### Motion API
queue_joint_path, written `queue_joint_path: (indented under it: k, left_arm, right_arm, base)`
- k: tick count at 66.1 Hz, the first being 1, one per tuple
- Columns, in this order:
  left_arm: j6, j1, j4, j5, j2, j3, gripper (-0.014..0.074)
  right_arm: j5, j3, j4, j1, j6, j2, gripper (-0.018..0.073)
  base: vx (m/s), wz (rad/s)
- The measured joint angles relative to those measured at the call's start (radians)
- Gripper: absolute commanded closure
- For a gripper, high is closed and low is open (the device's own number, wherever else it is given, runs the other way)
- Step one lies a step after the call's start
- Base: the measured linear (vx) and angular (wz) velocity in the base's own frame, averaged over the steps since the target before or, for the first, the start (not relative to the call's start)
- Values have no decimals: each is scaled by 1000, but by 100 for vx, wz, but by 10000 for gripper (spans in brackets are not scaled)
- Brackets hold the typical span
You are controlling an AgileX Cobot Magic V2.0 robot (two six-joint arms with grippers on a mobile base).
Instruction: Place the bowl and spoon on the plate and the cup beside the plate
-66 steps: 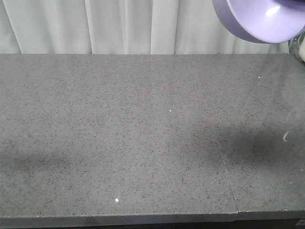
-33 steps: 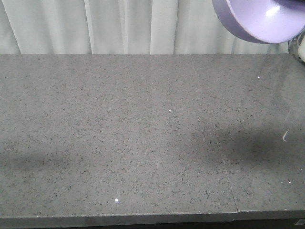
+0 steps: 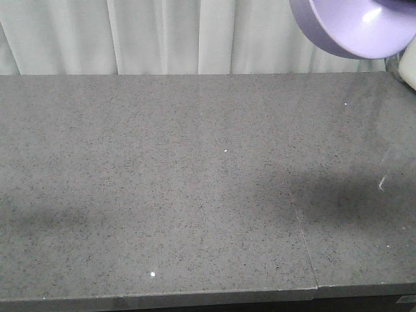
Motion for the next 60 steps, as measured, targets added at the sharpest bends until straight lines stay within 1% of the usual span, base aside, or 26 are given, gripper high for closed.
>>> queue_joint_path:
  k: [26,60]
  left_arm:
    - [0,0,0,0,0,0,603]
    - [0,0,0,0,0,0,603]
  right_arm:
    - [1,0,0,0,0,0,569]
    - [1,0,0,0,0,0,569]
  base:
    - [1,-11]
    - [1,-21]
